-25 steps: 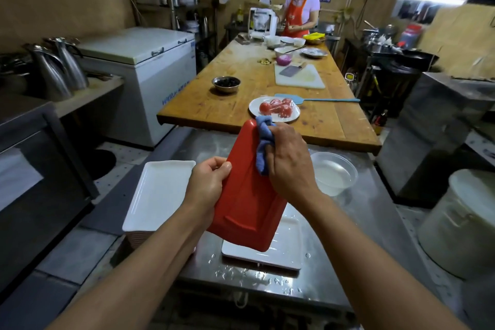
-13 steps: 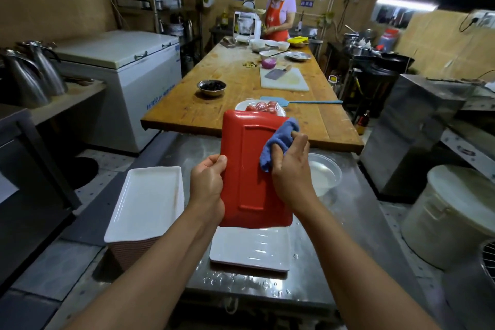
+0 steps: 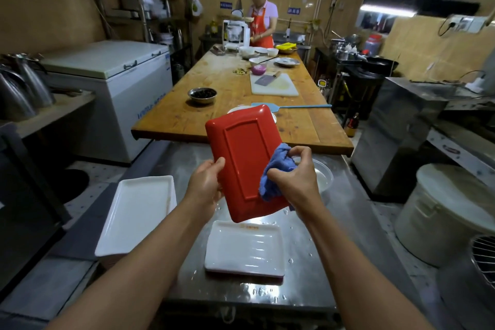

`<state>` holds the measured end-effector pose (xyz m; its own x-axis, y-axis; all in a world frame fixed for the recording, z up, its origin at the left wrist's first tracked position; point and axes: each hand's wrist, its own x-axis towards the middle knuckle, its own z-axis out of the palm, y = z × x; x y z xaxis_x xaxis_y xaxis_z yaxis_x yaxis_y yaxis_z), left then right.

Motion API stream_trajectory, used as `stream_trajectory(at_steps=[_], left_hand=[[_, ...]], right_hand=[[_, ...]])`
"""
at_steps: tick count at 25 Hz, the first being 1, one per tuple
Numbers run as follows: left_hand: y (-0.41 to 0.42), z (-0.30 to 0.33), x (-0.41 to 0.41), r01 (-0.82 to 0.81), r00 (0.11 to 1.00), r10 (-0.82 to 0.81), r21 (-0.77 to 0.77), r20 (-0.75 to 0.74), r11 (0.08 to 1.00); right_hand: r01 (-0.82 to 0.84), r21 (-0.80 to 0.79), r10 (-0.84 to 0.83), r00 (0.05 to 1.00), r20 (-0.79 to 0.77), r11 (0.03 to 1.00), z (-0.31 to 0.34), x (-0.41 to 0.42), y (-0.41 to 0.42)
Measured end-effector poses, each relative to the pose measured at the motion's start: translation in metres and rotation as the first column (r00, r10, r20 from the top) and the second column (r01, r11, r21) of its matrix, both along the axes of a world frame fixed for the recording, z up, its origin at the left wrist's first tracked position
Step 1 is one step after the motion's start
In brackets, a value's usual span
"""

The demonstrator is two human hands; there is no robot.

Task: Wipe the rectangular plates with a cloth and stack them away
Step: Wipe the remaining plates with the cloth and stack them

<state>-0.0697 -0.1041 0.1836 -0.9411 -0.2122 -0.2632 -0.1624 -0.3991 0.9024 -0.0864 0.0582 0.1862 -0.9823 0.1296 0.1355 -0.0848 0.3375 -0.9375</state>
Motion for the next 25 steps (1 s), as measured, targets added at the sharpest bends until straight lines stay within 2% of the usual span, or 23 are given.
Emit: stream_trajectory(at_steps=[1, 3, 5, 6, 7, 10, 12, 16, 19, 22, 25], left_hand=[[-0.008, 0.003, 0.000, 0.017, 1.000, -0.015, -0.195, 0.013, 0.981], [-0.025, 0.016, -0.006, -0.079, 0.996, 0.047, -0.560, -0.070, 0.824], [-0.037, 0.037, -0.011, -0.129, 0.983, -0.019, -0.771, -0.181, 0.624], [-0.040, 0.048, -0.014, -0.086, 0.980, -0.102, -0.822, -0.172, 0.563], [-0.042, 0.057, -0.017, -0.002, 0.973, -0.193, -0.835, -0.130, 0.550], [-0.043, 0.072, -0.019, 0.282, 0.909, -0.417, -0.725, -0.009, 0.629], [-0.044, 0.071, -0.017, 0.347, 0.897, -0.442, -0.631, 0.006, 0.694], [-0.039, 0.062, -0.013, 0.314, 0.919, -0.391, -0.518, -0.045, 0.796], [-0.030, 0.054, -0.009, 0.258, 0.936, -0.343, -0.499, -0.084, 0.827], [-0.036, 0.047, -0.003, 0.217, 0.958, -0.276, -0.438, -0.074, 0.872], [-0.052, 0.039, 0.003, 0.188, 0.973, -0.224, -0.386, -0.049, 0.903]], right_hand=[[-0.017, 0.003, 0.017, 1.000, -0.002, 1.000, 0.001, -0.001, 0.003], [-0.099, 0.008, 0.099, 0.995, -0.021, 0.995, 0.006, -0.003, 0.013], [-0.211, 0.067, 0.214, 0.976, -0.036, 0.975, 0.014, -0.005, 0.023], [-0.272, 0.107, 0.277, 0.960, -0.038, 0.956, 0.018, -0.006, 0.027], [-0.330, 0.144, 0.338, 0.940, -0.037, 0.933, 0.021, -0.007, 0.029], [-0.452, 0.209, 0.463, 0.886, -0.004, 0.867, 0.029, -0.009, 0.032], [-0.482, 0.245, 0.496, 0.869, 0.005, 0.841, 0.033, -0.011, 0.032], [-0.447, 0.379, 0.509, 0.857, -0.076, 0.810, 0.036, -0.014, 0.022], [-0.358, 0.504, 0.497, 0.851, -0.170, 0.786, 0.039, -0.015, 0.000], [-0.308, 0.623, 0.511, 0.842, -0.174, 0.719, 0.036, -0.018, -0.003], [-0.316, 0.594, 0.477, 0.869, -0.132, 0.740, 0.023, -0.019, 0.019]])
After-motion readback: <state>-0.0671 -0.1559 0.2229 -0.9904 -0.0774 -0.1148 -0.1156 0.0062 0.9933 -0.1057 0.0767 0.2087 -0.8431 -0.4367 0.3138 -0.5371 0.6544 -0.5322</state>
